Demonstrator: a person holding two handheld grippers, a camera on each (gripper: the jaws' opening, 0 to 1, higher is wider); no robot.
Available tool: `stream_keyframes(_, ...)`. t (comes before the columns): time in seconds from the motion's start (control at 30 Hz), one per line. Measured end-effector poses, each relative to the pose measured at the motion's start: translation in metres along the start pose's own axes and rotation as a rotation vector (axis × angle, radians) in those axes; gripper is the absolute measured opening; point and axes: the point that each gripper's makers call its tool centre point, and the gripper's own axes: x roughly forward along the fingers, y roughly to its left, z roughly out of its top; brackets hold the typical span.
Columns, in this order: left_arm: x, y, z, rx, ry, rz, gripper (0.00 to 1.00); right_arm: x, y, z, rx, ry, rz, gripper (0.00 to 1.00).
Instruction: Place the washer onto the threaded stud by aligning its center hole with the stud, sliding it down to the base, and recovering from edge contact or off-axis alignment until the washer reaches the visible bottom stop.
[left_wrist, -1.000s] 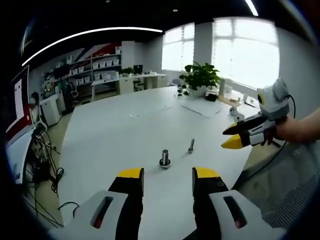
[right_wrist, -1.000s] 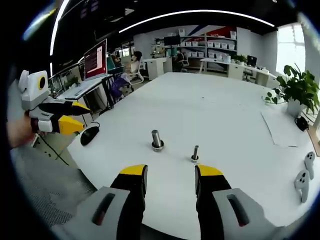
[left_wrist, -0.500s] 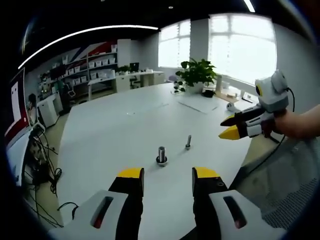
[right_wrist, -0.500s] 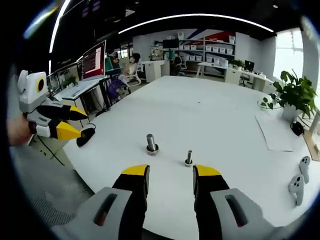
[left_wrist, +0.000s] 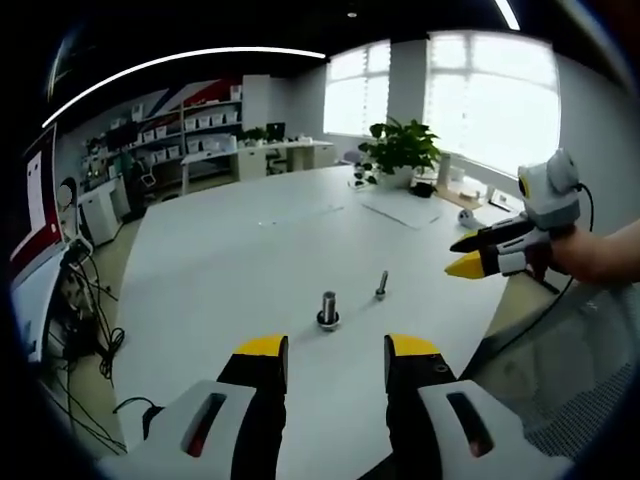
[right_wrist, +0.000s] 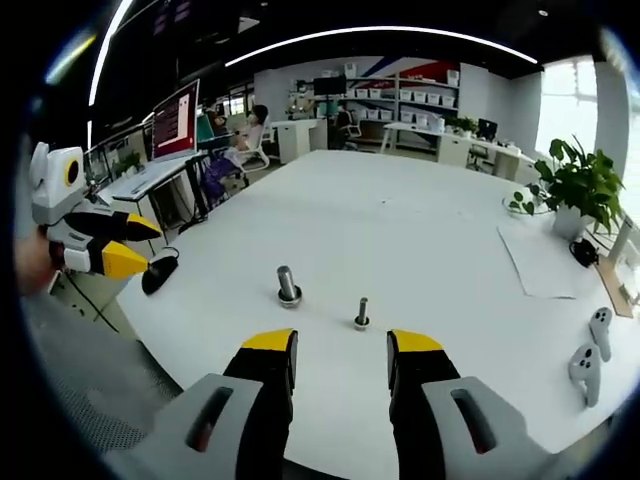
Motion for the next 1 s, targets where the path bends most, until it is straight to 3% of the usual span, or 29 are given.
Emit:
stream_keyframes(0.53, -0.001, 0.0, 0.001, 0.004, 0.001, 0.006, 0.37, -0.005, -0.011, -0.001, 0.046, 0.0, -0.03, 0.37)
stream_keyframes(1.0, -0.002, 0.01, -0.004, -0.037, 0.011, 0.031, 0.37, -0.004, -0.01, -0.008, 0.005, 0.035, -0.041, 0.37)
